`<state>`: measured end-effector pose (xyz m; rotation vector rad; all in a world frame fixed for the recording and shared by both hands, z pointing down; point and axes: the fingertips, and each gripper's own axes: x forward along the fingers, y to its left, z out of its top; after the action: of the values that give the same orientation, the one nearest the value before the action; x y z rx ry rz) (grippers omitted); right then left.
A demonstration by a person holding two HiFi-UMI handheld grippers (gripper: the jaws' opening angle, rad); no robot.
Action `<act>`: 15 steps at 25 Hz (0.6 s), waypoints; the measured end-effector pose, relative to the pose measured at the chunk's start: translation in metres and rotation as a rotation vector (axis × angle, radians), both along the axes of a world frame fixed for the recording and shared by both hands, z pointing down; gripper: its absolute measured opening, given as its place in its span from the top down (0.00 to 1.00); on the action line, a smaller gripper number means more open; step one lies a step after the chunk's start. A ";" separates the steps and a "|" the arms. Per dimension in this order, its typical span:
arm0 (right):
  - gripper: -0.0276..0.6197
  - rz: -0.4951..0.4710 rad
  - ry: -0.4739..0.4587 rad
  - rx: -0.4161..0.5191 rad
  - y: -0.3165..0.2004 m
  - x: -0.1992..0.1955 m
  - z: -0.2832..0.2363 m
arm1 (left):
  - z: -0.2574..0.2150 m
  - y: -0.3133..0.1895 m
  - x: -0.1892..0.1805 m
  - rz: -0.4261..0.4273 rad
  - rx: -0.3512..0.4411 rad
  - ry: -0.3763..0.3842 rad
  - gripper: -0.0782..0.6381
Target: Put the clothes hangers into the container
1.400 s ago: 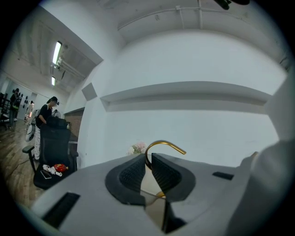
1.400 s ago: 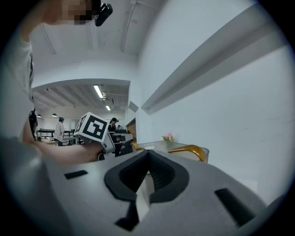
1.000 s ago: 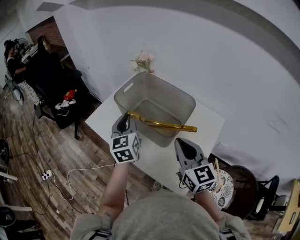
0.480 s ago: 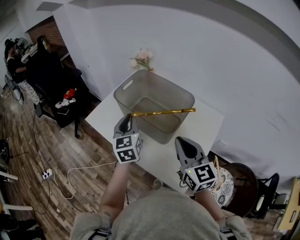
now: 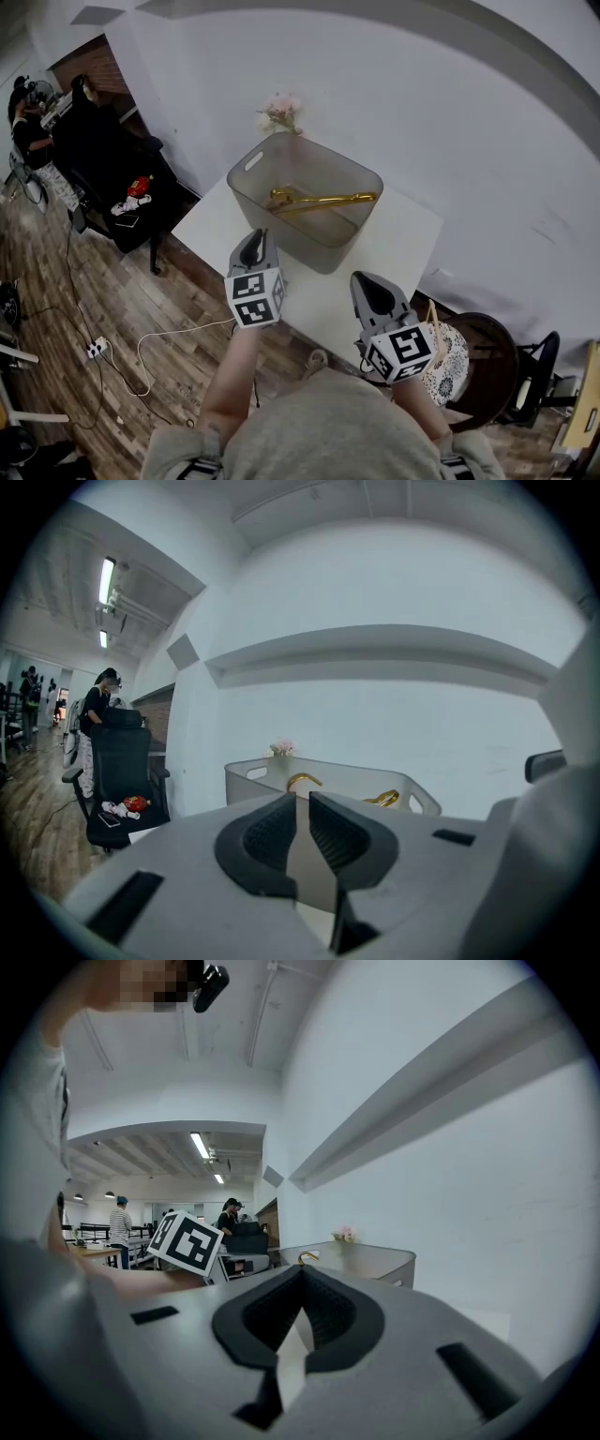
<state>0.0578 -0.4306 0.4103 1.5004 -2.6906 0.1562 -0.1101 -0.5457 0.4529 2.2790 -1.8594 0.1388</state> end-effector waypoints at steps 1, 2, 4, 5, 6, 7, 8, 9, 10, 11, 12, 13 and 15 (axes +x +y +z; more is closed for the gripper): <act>0.96 0.001 0.001 0.002 0.005 -0.001 -0.001 | -0.001 0.006 0.000 0.001 0.004 0.004 0.85; 0.96 0.002 0.001 0.004 0.010 -0.001 -0.001 | -0.002 0.013 0.001 0.003 0.007 0.009 0.85; 0.96 0.005 0.002 0.007 0.023 -0.002 -0.002 | -0.004 0.029 0.001 0.009 0.012 0.021 0.85; 0.96 0.007 0.002 0.009 0.030 -0.003 -0.002 | -0.005 0.038 0.002 0.013 0.015 0.026 0.85; 0.96 0.008 0.002 0.011 0.037 -0.004 -0.002 | -0.005 0.047 0.002 0.018 0.017 0.031 0.85; 0.96 0.010 0.001 0.015 0.045 -0.004 -0.002 | -0.005 0.057 0.003 0.024 0.019 0.034 0.85; 0.96 0.012 0.000 0.018 0.052 -0.005 -0.002 | -0.005 0.066 0.004 0.029 0.020 0.037 0.85; 0.96 0.014 -0.002 0.021 0.060 -0.005 -0.002 | -0.005 0.076 0.005 0.033 0.020 0.040 0.85; 0.96 0.017 -0.004 0.024 0.068 -0.005 -0.002 | -0.004 0.086 0.006 0.038 0.019 0.042 0.85; 0.96 0.019 -0.006 0.026 0.077 -0.005 -0.002 | -0.004 0.096 0.006 0.043 0.018 0.044 0.86; 0.96 0.022 -0.007 0.028 0.085 -0.005 -0.002 | -0.003 0.106 0.007 0.047 0.017 0.046 0.85; 0.96 0.024 -0.007 0.029 0.094 -0.005 -0.001 | -0.003 0.116 0.007 0.051 0.017 0.046 0.86; 0.96 0.026 -0.006 0.030 0.110 -0.005 0.001 | -0.001 0.136 0.007 0.055 0.016 0.047 0.86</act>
<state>0.0527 -0.3206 0.4109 1.5455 -2.6909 0.1216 -0.1029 -0.4093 0.4518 2.3243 -1.7818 0.0784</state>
